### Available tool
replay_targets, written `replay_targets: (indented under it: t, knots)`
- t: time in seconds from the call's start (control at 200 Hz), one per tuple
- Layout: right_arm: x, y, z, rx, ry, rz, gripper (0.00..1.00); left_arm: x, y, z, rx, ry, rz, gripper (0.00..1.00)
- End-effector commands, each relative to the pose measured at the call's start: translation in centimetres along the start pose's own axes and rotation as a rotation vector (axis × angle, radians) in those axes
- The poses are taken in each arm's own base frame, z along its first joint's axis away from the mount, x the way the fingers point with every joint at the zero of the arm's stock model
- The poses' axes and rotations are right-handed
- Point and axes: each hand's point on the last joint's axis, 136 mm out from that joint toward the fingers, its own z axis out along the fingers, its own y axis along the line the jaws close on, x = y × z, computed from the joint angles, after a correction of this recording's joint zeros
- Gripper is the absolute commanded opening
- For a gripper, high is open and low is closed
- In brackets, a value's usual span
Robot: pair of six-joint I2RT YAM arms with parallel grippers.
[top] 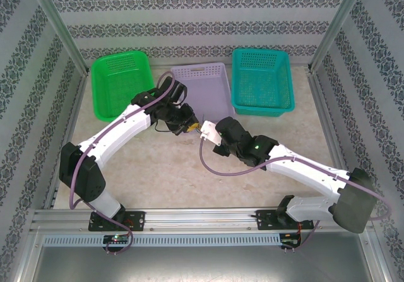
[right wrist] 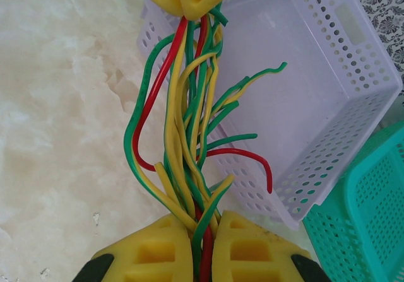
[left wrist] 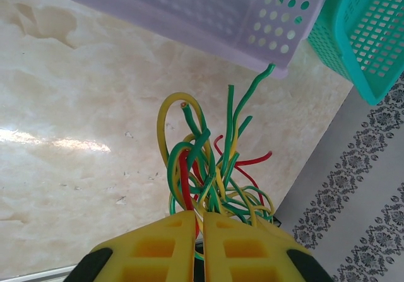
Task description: Untangle the cables
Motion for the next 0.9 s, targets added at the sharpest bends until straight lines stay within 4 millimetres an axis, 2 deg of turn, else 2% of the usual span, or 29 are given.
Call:
replay_targets:
  t: [0.0,0.1,0.335,0.53,0.894]
  knots:
    - [-1.6,-0.6,-0.4,0.02,-0.037,0.025,0.0,0.0,-0.6,-0.2,-0.005,-0.009,0.034,0.14]
    - [-1.7,-0.7,-0.4,0.022,-0.038,0.026,0.0,0.0,-0.2,-0.2,-0.032,-0.008,0.043,0.2]
    - [-1.8,-0.8,-0.5,0.025,-0.04,0.028,0.0,0.1,0.2,0.0,-0.058,0.003,0.048,0.2]
    - [-1.6,-0.8,-0.4,0.025,-0.034,0.027,0.0,0.3,0.5,-0.6,-0.091,-0.004,0.058,0.23]
    - [-2.1,-0.8,-0.5,0.023,-0.048,0.035,0.0,0.3,0.3,0.6,-0.086,0.016,0.054,0.19]
